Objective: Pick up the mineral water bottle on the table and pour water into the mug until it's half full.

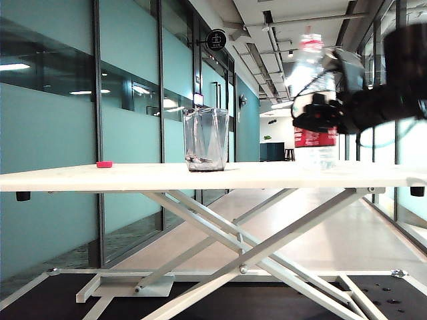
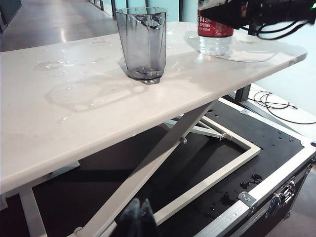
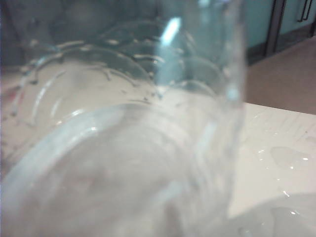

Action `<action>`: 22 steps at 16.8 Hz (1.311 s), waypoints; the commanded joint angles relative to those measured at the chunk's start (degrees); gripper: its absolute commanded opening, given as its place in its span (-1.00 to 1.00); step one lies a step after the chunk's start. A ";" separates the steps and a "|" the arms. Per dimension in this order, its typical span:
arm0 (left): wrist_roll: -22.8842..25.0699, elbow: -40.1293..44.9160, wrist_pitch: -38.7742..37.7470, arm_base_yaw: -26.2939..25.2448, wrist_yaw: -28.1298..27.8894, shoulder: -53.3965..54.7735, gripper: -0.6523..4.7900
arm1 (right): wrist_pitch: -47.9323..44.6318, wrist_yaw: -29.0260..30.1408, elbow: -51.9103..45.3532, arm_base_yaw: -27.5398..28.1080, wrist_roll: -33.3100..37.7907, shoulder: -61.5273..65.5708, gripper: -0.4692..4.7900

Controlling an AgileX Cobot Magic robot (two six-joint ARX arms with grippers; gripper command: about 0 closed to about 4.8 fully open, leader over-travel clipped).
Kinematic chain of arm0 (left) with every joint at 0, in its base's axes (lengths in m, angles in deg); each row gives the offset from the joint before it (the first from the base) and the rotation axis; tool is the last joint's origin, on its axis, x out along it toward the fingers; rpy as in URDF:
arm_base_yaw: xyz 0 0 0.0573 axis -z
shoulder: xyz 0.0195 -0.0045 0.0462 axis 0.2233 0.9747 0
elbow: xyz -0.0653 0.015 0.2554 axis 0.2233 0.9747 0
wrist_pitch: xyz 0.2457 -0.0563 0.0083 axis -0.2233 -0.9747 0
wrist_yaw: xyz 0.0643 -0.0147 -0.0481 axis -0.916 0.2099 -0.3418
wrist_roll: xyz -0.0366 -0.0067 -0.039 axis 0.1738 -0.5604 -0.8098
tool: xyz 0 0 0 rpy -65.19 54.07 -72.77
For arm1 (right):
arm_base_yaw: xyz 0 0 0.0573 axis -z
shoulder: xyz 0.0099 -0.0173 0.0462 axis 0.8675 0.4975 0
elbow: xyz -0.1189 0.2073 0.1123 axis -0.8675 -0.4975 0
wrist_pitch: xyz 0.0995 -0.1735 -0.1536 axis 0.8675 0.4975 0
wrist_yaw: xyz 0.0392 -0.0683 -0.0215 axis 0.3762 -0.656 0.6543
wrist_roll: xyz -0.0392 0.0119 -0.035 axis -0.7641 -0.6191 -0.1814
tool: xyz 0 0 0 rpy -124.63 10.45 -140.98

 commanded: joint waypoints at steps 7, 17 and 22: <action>1.99 -0.11 0.07 -0.04 0.31 0.00 -0.78 | 38.21 -31.43 15.72 -12.46 -39.01 -5.64 -0.07; 3.89 -0.11 -0.42 -0.04 0.31 0.00 -0.78 | 39.23 -38.62 15.89 -13.84 -57.94 -10.93 -0.07; 4.04 -0.11 -0.46 -0.04 0.31 0.00 -0.78 | 39.12 -41.42 16.02 -14.47 -65.31 -10.97 -0.07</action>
